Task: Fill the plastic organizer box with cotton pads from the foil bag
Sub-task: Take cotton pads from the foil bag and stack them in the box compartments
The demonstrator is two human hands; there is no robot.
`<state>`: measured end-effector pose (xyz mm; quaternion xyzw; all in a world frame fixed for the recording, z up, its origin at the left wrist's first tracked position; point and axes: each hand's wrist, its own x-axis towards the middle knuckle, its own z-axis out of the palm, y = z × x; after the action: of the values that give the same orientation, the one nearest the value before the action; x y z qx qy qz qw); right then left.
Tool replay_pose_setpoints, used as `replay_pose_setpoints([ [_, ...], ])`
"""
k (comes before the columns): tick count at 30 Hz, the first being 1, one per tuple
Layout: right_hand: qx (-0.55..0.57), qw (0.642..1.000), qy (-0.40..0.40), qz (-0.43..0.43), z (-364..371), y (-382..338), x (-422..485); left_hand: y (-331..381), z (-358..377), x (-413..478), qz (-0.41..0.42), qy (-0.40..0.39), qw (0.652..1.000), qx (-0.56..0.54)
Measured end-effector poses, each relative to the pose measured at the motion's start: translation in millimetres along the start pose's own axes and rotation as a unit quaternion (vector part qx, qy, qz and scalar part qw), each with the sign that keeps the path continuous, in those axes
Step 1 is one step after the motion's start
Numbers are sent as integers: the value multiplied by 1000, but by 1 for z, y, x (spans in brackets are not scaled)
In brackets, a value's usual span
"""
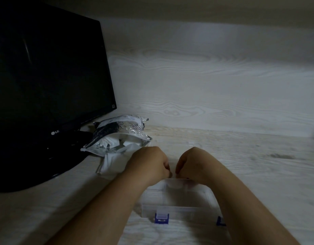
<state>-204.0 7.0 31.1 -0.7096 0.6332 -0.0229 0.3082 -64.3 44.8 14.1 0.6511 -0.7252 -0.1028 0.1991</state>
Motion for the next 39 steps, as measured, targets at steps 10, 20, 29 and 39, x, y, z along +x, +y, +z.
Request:
replay_pose_setpoints([
  [10, -63, 997, 43, 10, 8, 1, 12, 6, 1, 8, 5, -3, 996, 85],
  [20, -78, 996, 49, 0, 2, 3, 7, 1, -3, 5, 7, -30, 999, 44],
  [29, -64, 995, 61, -40, 2, 1, -4, 0, -1, 5, 14, -8, 998, 56],
  [39, 37, 978, 160, -131, -3, 4, -17, -27, -13, 0, 39, 53, 986, -151],
])
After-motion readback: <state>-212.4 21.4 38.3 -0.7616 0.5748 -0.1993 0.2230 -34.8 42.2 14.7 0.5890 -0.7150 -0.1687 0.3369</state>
